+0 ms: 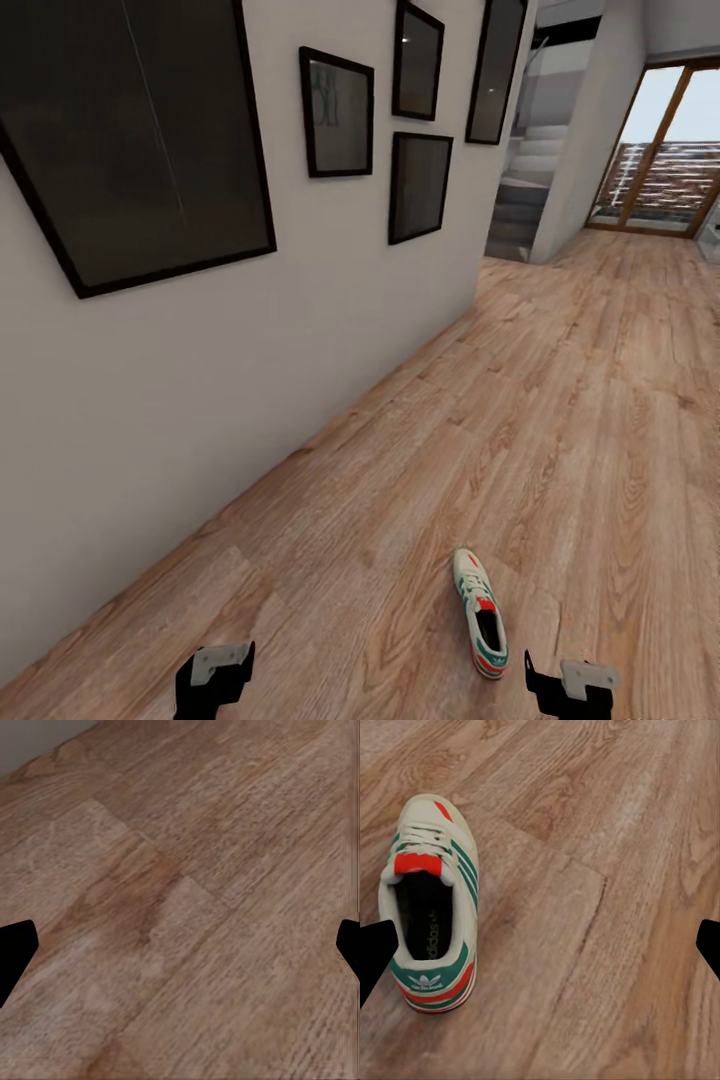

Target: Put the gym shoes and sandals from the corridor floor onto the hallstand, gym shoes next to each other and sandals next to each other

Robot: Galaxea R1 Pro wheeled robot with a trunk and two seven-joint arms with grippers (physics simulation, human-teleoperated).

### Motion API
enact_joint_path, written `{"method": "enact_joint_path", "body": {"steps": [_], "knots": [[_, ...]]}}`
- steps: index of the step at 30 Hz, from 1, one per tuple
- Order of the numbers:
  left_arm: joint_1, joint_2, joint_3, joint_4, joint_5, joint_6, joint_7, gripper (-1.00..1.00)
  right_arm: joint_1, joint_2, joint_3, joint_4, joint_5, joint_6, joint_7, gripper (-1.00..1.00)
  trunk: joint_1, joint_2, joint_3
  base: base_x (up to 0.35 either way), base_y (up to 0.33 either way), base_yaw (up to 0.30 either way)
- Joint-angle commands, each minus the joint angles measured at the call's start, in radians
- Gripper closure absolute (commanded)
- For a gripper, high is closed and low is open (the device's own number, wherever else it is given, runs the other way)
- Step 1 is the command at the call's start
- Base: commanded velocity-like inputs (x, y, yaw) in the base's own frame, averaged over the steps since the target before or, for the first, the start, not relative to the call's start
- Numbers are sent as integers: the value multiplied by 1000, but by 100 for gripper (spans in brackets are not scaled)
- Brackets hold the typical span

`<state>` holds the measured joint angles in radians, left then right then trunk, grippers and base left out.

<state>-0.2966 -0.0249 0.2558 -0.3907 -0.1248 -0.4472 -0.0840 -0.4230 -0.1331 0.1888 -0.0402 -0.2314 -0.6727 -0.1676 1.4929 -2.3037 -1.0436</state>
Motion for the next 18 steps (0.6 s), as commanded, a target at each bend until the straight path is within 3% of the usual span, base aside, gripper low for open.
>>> {"method": "enact_joint_path", "body": {"steps": [1,2,6,9,11,13,18], "knots": [[-3,-3,9,-1,-11,-1,-5,-100,0,0,9,0,-6,-2,-4,-100,0,0,-1,0,14,-24],[-7,-6,8,-2,-12,2,-6,-100,0,0,8,-2,-5,-1,-4,-100,0,0,-1,0,9,-16],[-109,-36,5,-40,-13,31,-7,-100,0,1,9,-93,-3,8,0,-100,0,0,-1,0,4,-7],[-218,-51,3,-53,-12,119,-5,-100,0,1,10,-206,-1,72,1,-100,0,0,-1,0,1,-2],[-295,-56,3,-61,-9,212,-9,-100,-1,1,10,-300,-1,198,2,-100,0,0,-1,0,0,0],[-364,-67,3,-67,-7,291,-14,-100,-6,0,10,-416,-2,381,2,-100,0,0,-1,0,0,0],[-438,-100,1,-69,-10,332,-17,-100,-9,0,10,-570,-2,556,2,-100,0,0,-1,0,0,0]]}}
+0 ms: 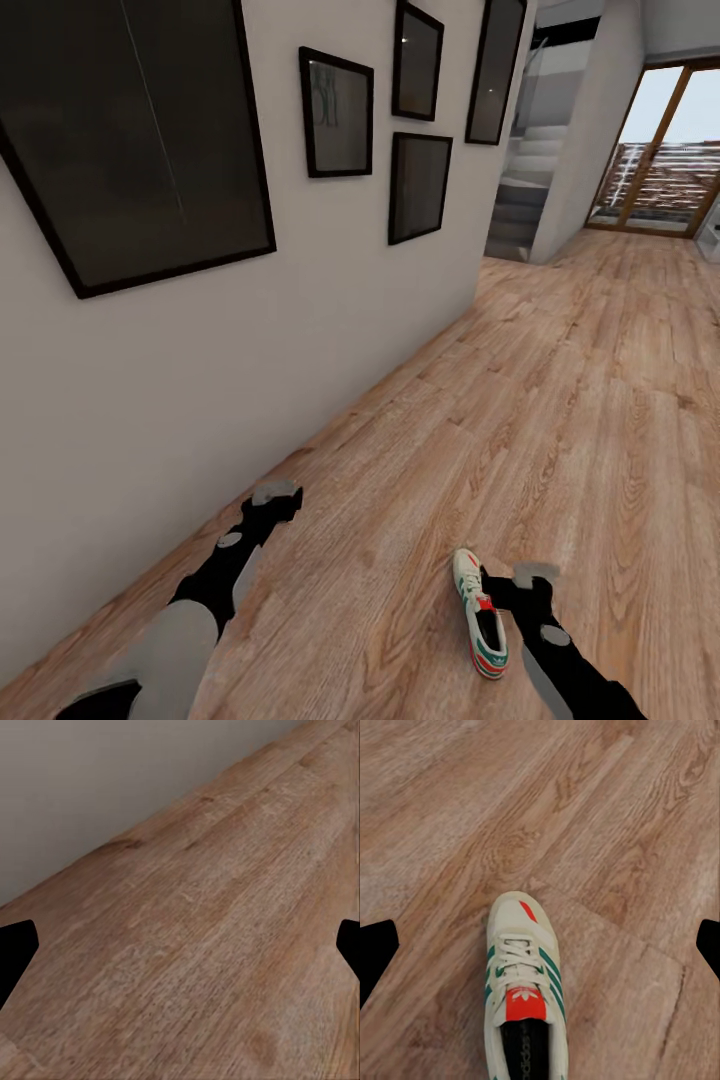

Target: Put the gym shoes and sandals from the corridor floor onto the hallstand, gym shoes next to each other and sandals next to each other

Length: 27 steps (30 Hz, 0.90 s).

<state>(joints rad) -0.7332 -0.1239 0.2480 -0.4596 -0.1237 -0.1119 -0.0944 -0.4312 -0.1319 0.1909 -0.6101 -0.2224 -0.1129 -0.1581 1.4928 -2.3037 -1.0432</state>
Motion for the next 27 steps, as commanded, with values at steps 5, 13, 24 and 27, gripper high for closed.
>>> {"method": "enact_joint_path", "body": {"steps": [5,13,24,27], "knots": [[-62,-28,-32,2,-14,30,-8,-100,-1,-2,10,-71,-11,51,-6,-100,0,0,-1,0,0,0],[-65,-24,-120,0,-14,49,-7,-100,-1,-9,10,-75,-9,56,-5,-100,0,0,-1,0,0,0],[-57,-20,-125,-2,-11,46,-8,-100,-1,-11,13,-76,-7,58,-4,-100,0,0,-1,178,-60,0],[-58,-20,-127,-3,-13,45,-7,-100,-1,-10,14,-76,-8,57,-4,-100,0,0,-1,218,-79,0]]}}
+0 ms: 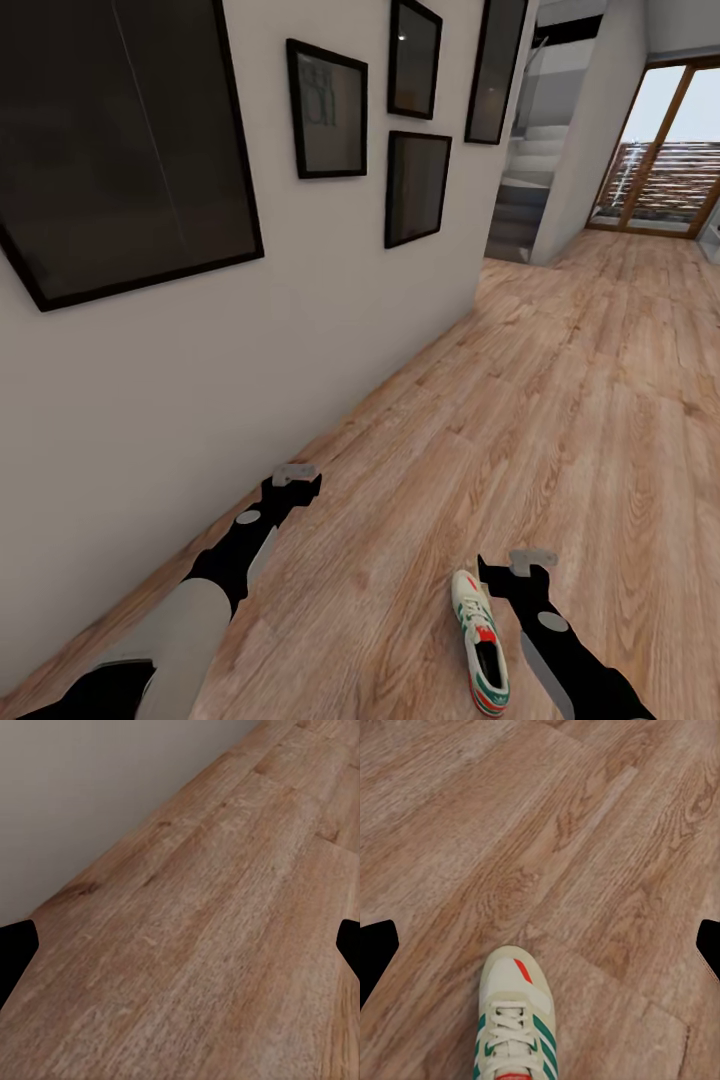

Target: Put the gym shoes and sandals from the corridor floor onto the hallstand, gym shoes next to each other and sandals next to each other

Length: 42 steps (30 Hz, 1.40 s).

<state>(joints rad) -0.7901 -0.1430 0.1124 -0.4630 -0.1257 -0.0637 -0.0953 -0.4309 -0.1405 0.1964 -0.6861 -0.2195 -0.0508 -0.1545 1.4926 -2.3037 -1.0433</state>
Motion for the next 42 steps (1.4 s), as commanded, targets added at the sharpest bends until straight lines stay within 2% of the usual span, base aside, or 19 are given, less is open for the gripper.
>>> {"method": "enact_joint_path", "body": {"steps": [1,13,22,35,40,42], "knots": [[-1,-1,8,0,-11,-4,-6,-100,-1,-1,9,0,-11,-5,-8,-100,0,0,-1,59,-19,0],[-1,0,6,0,-11,-2,-6,-100,-1,-1,11,-5,-11,-1,-9,-100,0,0,-1,12,-4,0],[-1,-1,8,0,-11,1,-6,-100,0,-3,11,23,-10,-2,-10,-100,35,-63,-31,0,0,0],[0,-1,8,0,-9,-1,-6,-100,2,-4,12,40,-8,-6,-8,-100,84,-154,-91,0,0,0],[0,-1,8,0,-9,-1,-6,-100,3,-4,12,84,-9,-41,-4,-100,104,-189,-115,0,0,0],[0,-1,7,0,-9,-1,-6,-100,3,-4,12,104,-9,-80,6,-100,108,-197,-125,0,0,0]]}}
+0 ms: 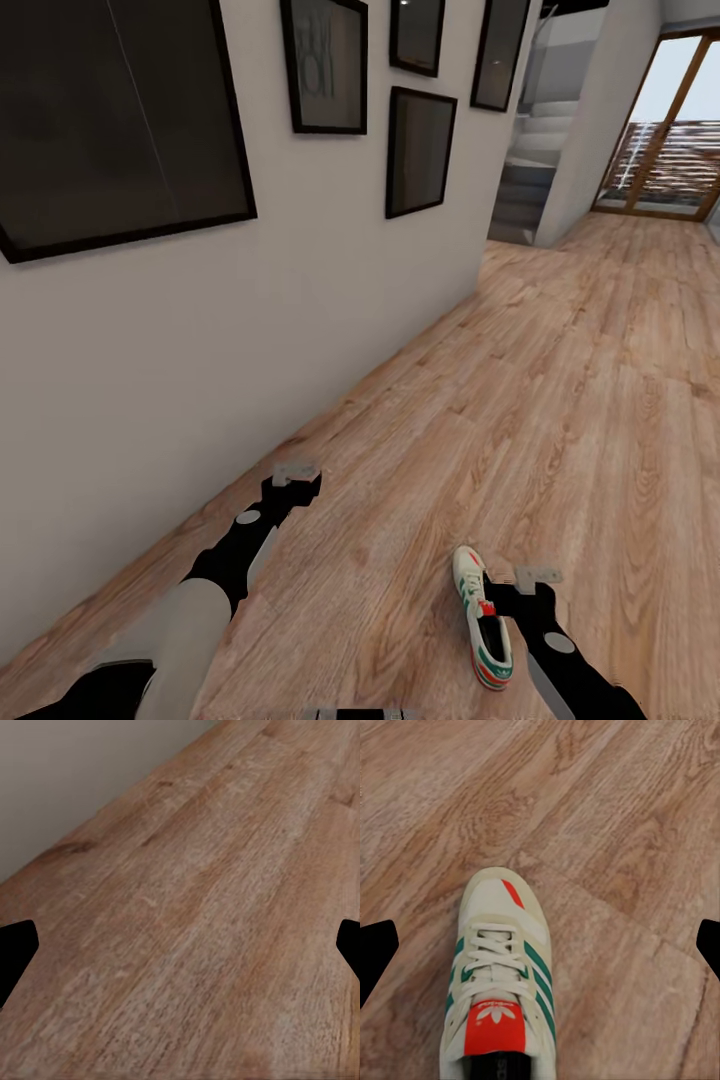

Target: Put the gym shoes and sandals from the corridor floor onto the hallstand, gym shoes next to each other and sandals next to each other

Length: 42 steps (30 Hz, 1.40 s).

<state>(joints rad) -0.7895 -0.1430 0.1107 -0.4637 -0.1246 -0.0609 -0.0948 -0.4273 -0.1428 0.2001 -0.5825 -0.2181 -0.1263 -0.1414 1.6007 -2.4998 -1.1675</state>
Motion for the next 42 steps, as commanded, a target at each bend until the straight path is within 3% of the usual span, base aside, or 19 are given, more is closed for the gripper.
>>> {"method": "enact_joint_path", "body": {"steps": [1,4,9,21,27,36,42], "knots": [[-1,-1,9,0,-10,-4,-6,-100,-1,-1,9,7,-10,-19,-2,-100,0,-1,-6,0,0,0],[-1,-1,8,0,-10,-4,-6,-100,-1,-1,8,38,-10,-83,47,-100,2,-1,-23,0,0,0],[-4,-3,12,0,-10,-4,-7,-100,-1,-2,7,49,-11,-105,92,-100,4,-3,-50,0,0,0],[-30,-20,4,-28,-9,9,-71,-100,-1,-1,7,53,-12,-110,101,-100,9,-5,-115,0,0,0],[-29,-19,3,-101,-9,105,-82,-100,-1,-1,7,52,-12,-110,102,-100,12,-7,-147,0,0,0],[-24,-17,1,-123,-9,135,-86,-100,-1,-1,7,52,-12,-110,102,-100,16,-9,-196,0,0,0],[-23,-18,1,-124,-9,136,-86,-100,-1,-1,7,53,-12,-110,102,-100,16,-9,-203,0,0,0]]}}
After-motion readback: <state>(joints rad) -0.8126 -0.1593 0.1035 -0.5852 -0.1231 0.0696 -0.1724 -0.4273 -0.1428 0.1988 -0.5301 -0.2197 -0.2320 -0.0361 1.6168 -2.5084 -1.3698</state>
